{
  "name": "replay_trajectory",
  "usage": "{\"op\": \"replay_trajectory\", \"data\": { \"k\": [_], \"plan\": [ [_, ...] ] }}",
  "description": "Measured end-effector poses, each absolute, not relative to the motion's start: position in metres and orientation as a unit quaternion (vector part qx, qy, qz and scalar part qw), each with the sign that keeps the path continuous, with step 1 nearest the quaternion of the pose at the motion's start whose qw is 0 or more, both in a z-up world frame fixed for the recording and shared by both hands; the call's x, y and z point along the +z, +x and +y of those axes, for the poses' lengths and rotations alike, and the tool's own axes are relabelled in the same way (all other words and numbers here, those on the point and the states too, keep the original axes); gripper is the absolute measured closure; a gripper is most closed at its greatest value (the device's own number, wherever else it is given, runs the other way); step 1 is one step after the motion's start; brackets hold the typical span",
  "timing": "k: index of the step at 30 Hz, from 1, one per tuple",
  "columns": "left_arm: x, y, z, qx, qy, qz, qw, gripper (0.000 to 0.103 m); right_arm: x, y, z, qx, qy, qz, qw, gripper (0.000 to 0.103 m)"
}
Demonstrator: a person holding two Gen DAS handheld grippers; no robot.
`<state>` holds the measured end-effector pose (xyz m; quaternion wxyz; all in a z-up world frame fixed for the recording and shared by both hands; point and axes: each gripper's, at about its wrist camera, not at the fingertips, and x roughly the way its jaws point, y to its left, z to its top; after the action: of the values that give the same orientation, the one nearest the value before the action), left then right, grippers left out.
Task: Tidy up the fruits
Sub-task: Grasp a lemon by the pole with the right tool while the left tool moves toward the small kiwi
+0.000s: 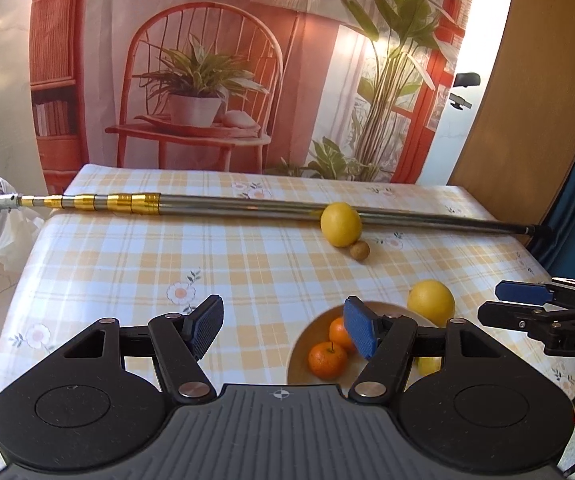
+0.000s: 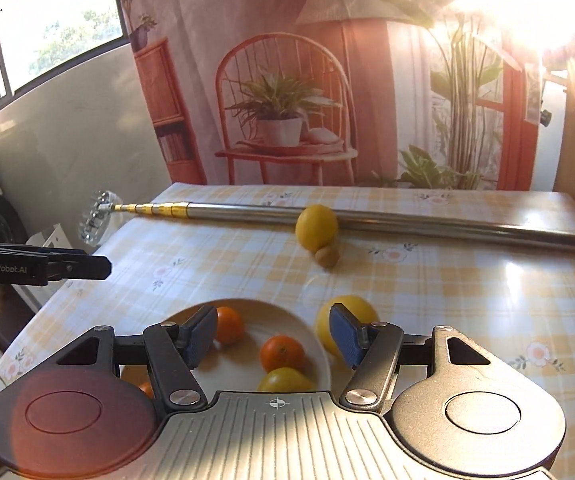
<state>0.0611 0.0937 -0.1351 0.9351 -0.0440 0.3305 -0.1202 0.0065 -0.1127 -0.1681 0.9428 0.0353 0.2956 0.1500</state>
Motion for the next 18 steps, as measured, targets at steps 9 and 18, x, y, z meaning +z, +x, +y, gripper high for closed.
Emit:
{"op": "replay_trajectory", "data": {
  "k": [9, 18],
  "plan": [
    [-0.101, 0.089, 0.102, -0.101, -0.036, 0.293, 0.95, 0.034, -0.148, 0.046, -0.145, 0.109, 0.05, 0.256, 0.959, 0.045],
    [-0.109, 0.114, 0.099, -0.091, -0.032, 0.32, 0.942, 0.034, -0.185, 0.078, -0.151, 0.115, 0.044, 0.285, 0.951, 0.045]
  ]
}}
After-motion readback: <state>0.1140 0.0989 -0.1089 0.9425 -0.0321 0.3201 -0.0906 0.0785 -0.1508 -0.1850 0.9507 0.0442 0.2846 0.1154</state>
